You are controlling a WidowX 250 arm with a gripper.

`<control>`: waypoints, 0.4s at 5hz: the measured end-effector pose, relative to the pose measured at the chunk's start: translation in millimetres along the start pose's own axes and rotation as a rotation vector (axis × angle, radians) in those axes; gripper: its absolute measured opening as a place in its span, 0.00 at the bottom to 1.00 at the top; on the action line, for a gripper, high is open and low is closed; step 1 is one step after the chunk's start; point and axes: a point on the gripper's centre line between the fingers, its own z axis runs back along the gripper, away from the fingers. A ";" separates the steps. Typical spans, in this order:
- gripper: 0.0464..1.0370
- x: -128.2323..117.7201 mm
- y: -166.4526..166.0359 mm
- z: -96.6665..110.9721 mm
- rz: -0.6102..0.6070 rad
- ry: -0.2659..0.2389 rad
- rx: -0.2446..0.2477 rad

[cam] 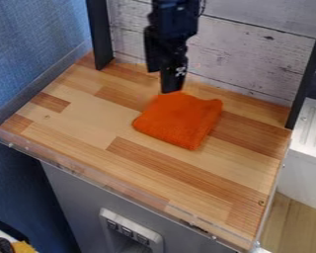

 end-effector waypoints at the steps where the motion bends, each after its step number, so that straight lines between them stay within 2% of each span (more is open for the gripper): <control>1: 0.91 12.2 -5.5 -0.8 -0.052 -0.002 -0.011; 2: 0.62 18.1 -5.2 -7.9 -0.084 -0.003 -0.031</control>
